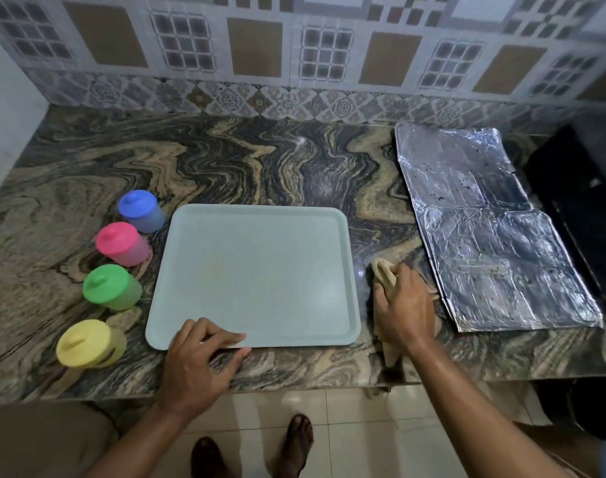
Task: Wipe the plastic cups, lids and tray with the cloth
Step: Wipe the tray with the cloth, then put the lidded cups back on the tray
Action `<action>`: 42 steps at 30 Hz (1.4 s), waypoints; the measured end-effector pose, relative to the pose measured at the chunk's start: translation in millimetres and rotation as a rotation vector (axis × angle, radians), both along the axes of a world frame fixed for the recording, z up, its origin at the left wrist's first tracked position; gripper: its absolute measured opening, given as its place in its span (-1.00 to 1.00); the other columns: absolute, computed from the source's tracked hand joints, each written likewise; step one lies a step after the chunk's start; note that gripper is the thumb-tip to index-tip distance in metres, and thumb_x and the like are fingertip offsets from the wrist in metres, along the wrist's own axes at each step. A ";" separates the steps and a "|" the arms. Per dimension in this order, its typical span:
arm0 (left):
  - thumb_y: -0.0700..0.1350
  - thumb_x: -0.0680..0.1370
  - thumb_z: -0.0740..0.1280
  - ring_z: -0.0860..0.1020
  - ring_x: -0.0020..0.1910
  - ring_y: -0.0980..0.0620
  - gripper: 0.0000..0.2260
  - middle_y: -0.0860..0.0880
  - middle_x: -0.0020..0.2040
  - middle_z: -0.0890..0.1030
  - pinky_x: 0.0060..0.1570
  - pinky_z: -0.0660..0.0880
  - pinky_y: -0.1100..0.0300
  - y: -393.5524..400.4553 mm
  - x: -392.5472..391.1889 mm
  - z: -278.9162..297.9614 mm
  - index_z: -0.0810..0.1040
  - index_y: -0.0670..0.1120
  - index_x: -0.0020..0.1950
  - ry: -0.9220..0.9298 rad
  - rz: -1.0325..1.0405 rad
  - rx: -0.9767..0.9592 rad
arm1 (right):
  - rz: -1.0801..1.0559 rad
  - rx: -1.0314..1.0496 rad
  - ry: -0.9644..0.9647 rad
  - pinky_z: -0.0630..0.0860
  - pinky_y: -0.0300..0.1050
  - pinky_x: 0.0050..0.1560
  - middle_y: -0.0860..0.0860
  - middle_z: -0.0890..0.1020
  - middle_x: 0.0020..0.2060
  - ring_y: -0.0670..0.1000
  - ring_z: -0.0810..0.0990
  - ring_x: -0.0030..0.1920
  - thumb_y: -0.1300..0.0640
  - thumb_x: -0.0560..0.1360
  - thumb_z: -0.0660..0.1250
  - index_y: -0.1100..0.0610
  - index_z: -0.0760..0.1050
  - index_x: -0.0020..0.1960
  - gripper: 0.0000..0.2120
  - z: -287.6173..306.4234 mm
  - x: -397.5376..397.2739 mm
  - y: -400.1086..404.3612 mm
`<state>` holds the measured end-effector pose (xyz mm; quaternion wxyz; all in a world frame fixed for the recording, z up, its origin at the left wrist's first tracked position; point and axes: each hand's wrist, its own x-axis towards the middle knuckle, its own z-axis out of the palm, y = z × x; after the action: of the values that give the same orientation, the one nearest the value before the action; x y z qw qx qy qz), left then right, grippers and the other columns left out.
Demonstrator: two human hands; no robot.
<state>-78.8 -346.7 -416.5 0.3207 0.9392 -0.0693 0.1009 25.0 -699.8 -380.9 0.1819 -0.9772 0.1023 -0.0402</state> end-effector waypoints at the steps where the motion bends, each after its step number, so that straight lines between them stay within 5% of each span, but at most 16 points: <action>1: 0.19 0.52 0.44 0.46 -0.10 0.06 -0.73 0.16 -0.11 0.46 -0.12 0.49 0.06 -0.4 0.2 0.5 0.74 0.07 0.08 0.007 0.004 0.000 | 0.003 -0.023 0.011 0.47 0.09 0.07 0.13 0.53 0.03 0.21 0.54 0.06 -0.06 0.58 0.39 0.14 0.44 0.17 -0.68 -1.4 -0.6 -1.1; 6: 0.22 0.52 0.43 0.51 0.00 0.07 -0.73 0.19 -0.03 0.48 -0.03 0.51 -0.02 -7.8 -2.0 14.2 0.71 0.11 0.10 0.037 0.004 0.000 | 0.004 -0.078 -0.055 0.42 0.15 0.18 0.13 0.47 0.14 0.17 0.44 0.16 -0.21 0.53 0.40 0.08 0.48 0.31 -0.50 9.2 -2.9 -5.0; 12: 0.09 0.54 0.43 0.54 0.07 0.08 -0.79 0.13 0.01 0.50 0.09 0.48 0.15 -11.3 -11.9 67.1 0.71 0.07 0.13 -0.036 0.108 -0.092 | 0.198 -0.043 -0.258 0.38 0.13 0.14 0.11 0.51 0.12 0.17 0.45 0.14 -0.07 0.48 0.43 0.09 0.55 0.21 -0.62 26.6 -11.4 30.6; 19: -0.01 0.49 0.46 0.58 -0.01 0.08 -0.82 0.03 -0.07 0.52 0.03 0.50 0.22 40.5 -53.7 94.9 0.54 -0.06 -0.20 -0.147 0.400 -0.137 | 0.667 0.246 -0.182 0.47 0.08 0.09 0.01 0.55 0.11 0.13 0.51 0.14 -0.04 0.52 0.38 0.04 0.55 0.27 -0.65 39.3 -29.8 163.0; 23: -0.04 0.45 0.57 0.58 0.06 -0.06 -0.78 -0.02 0.07 0.49 0.05 0.55 0.14 83.1 -73.3 88.8 0.63 -0.06 0.01 -0.120 0.604 -0.008 | 0.852 0.274 -0.118 0.51 0.11 0.09 0.05 0.57 0.15 0.15 0.51 0.16 -0.01 0.52 0.39 0.04 0.54 0.31 -0.62 43.4 -35.5 244.2; 30: 0.09 0.31 0.67 0.52 0.30 -0.08 -0.27 -0.02 0.27 0.41 0.25 0.56 0.05 128.6 -63.4 60.2 0.53 0.07 0.44 0.095 0.578 -0.007 | 0.935 0.292 0.033 0.55 0.19 0.09 0.19 0.53 0.23 0.31 0.51 0.20 -0.05 0.47 0.43 0.08 0.38 0.55 -0.31 34.1 -14.0 338.1; 34: 0.10 0.38 0.63 0.52 0.31 -0.05 -0.33 0.04 0.27 0.47 0.21 0.58 -0.06 144.6 -49.8 52.1 0.52 0.12 0.46 0.138 0.510 -0.035 | 0.932 0.280 0.059 0.55 0.23 0.06 0.22 0.55 0.24 0.34 0.52 0.17 0.00 0.42 0.47 0.08 0.39 0.55 -0.28 22.4 -2.3 358.4; 38: 0.05 0.40 0.62 0.55 0.18 0.04 -0.40 0.11 0.21 0.56 0.00 0.48 0.18 151.1 -38.7 54.0 0.54 0.14 0.42 0.151 0.482 -0.083 | 0.901 0.303 0.006 0.55 0.20 0.01 0.16 0.59 0.17 0.30 0.55 0.11 0.05 0.46 0.50 0.11 0.47 0.44 -0.42 11.9 -2.8 361.4; 42: 0.07 0.40 0.60 0.58 0.17 0.04 -0.42 0.13 0.19 0.56 0.00 0.55 0.13 157.3 -29.6 58.8 0.54 0.15 0.39 0.125 0.460 -0.124 | 0.806 0.365 -0.049 0.57 0.09 0.03 0.08 0.60 0.17 0.18 0.54 0.16 -0.04 0.50 0.50 0.06 0.48 0.42 -0.46 14.9 -7.8 354.4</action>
<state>-108.4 -189.4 -357.7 0.3500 0.9133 0.1725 0.1169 17.1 -345.4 -365.9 0.3549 -0.8897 -0.2858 0.0295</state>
